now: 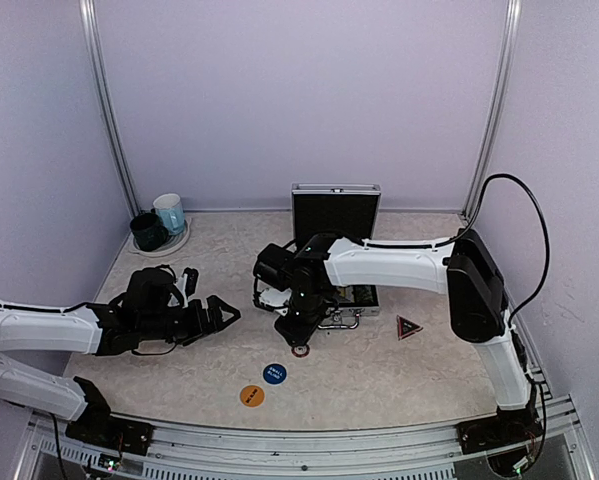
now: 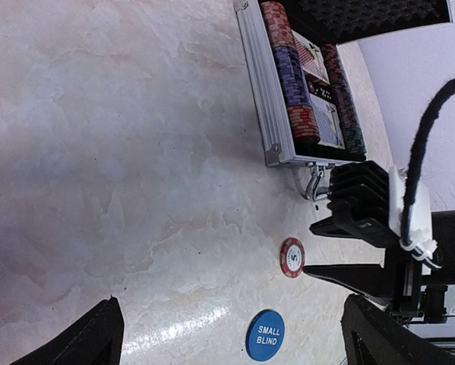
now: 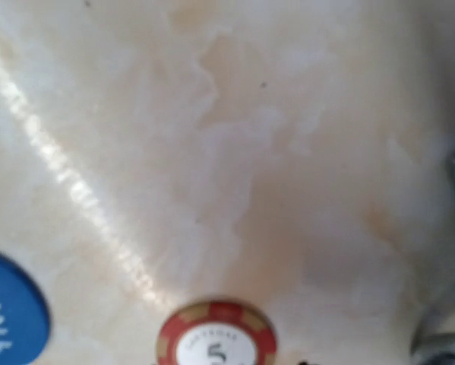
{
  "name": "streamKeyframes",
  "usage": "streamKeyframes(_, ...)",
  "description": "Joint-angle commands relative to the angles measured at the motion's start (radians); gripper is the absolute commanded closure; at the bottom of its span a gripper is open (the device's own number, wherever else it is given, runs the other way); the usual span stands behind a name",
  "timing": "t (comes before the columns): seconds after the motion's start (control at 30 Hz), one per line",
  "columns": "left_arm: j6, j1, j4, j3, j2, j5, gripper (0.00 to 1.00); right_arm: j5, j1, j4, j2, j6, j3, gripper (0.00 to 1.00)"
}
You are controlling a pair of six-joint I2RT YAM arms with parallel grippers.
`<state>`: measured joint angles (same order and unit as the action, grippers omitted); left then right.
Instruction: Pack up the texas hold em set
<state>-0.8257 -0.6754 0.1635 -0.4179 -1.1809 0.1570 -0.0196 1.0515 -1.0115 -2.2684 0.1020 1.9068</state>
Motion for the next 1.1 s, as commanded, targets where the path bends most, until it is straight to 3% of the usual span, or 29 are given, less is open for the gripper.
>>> streamKeyframes(0.0,0.007,-0.006,0.014,-0.017,-0.009,0.013,0.01,-0.011,0.005,-0.021,0.067,0.003,0.029,0.60)
streamKeyframes(0.3,0.008,-0.006,0.008,-0.021,-0.006,0.015,0.01,0.007,0.004,-0.043,-0.001,-0.019,0.000,0.35)
streamKeyframes(0.43,0.009,-0.006,0.002,-0.020,-0.002,0.011,0.01,0.006,0.004,-0.046,-0.023,-0.024,0.011,0.29)
streamKeyframes(0.6,0.012,-0.006,0.002,-0.020,-0.003,0.008,0.01,0.012,0.004,-0.062,-0.053,-0.034,0.021,0.30)
streamKeyframes(1.07,0.015,-0.006,0.001,-0.013,-0.004,0.003,0.01,0.038,0.004,-0.074,-0.102,-0.050,0.018,0.50)
